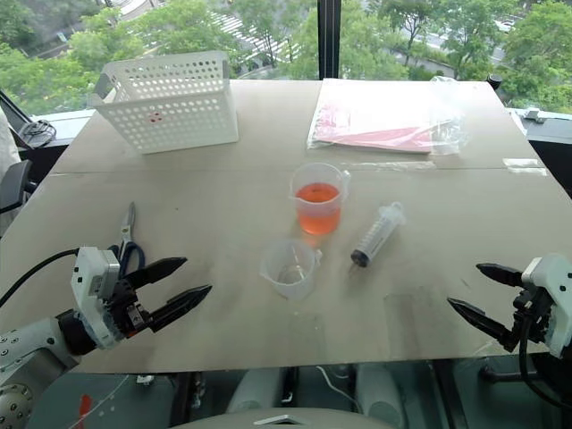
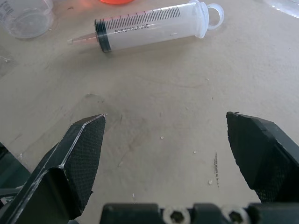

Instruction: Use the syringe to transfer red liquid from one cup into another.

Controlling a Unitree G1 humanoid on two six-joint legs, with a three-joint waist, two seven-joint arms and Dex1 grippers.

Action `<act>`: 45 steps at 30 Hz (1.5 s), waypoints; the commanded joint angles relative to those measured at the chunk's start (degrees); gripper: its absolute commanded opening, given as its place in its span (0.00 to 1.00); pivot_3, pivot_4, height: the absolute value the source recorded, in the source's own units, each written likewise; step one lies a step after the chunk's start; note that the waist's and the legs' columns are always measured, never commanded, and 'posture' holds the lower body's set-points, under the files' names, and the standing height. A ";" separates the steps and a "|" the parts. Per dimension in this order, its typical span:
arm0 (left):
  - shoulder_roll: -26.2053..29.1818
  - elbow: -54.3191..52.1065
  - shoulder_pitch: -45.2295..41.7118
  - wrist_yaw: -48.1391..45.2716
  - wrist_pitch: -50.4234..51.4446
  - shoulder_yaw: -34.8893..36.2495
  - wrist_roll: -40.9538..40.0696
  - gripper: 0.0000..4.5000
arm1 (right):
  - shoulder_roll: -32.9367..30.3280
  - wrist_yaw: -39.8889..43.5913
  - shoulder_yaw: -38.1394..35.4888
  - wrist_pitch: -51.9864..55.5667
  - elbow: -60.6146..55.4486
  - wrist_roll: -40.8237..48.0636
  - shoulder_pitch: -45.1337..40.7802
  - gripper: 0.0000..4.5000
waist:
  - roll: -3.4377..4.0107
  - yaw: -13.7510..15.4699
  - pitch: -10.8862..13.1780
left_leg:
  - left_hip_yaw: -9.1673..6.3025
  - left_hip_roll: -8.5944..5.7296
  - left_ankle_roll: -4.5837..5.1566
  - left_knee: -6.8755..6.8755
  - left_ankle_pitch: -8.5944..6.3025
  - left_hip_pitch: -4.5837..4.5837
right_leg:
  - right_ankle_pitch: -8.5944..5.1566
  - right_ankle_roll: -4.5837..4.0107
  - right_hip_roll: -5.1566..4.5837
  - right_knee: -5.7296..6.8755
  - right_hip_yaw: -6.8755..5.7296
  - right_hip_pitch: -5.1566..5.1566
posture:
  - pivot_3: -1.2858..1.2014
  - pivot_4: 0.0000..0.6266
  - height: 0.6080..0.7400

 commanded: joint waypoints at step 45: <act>11.82 -14.75 -10.61 -1.71 0.75 2.91 -16.67 1.00 | 18.86 -124.60 38.65 44.97 38.76 77.78 -71.02 0.36 | 0.08 -1.92 0.28 | -0.06 0.03 0.03 -0.06 0.02 -0.23 | 0.23 -0.36 0.37 0.01 0.20 -0.22 | 0.52 0.24 1.00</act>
